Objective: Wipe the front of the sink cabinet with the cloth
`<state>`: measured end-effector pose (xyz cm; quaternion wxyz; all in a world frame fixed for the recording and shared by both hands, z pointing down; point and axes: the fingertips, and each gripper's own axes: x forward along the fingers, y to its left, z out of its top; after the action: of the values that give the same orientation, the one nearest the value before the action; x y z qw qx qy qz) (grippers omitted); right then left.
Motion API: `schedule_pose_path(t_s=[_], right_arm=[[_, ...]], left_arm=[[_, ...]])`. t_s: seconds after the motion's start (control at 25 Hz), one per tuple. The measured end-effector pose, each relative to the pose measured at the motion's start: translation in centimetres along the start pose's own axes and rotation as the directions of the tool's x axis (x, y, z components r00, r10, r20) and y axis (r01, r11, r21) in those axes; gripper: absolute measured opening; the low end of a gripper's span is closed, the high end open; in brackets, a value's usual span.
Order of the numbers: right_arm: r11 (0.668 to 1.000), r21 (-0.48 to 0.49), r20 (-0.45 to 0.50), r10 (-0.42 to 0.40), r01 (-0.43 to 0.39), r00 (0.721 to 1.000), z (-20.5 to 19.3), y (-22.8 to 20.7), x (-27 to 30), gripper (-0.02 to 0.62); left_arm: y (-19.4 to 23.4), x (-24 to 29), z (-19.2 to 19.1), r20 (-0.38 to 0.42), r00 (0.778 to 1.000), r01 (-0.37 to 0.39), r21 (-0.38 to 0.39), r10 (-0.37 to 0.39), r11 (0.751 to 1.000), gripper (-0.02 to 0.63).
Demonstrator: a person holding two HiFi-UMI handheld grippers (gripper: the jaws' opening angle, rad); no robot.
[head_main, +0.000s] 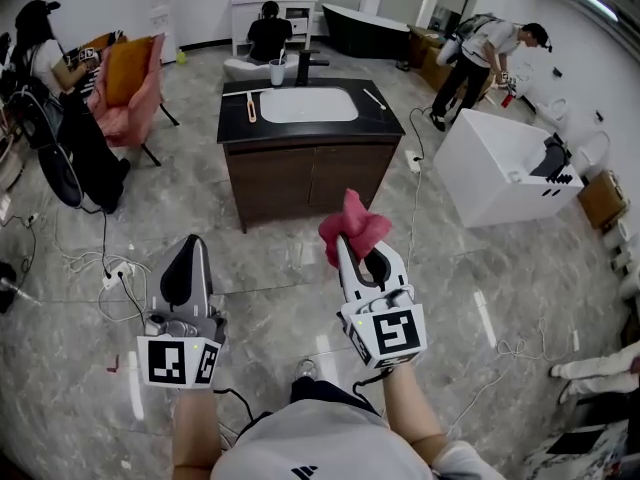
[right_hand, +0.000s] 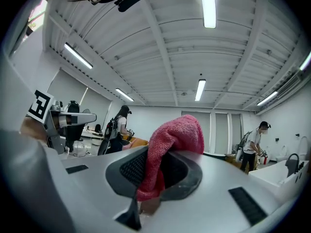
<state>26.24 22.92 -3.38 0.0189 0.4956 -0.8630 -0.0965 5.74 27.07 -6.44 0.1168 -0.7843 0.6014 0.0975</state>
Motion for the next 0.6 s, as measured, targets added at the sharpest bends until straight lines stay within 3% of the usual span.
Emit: schedule_pose_path(t_s=[0.24, 0.6], right_arm=[[0.998, 0.001, 0.0, 0.062, -0.062, 0.998, -1.5, -3.0, 3.4, 0.053], [0.995, 0.044, -0.015, 0.085, -0.084, 0.996, -3.8, -5.1, 7.7, 0.054]], left_arm=[[-1.0, 4.9, -1.3, 0.011, 1.0, -0.015, 0.007, 0.014, 1.0, 0.006], [-0.3, 9.0, -3.0, 0.005, 1.0, -0.023, 0.02, 0.023, 1.0, 0.006]])
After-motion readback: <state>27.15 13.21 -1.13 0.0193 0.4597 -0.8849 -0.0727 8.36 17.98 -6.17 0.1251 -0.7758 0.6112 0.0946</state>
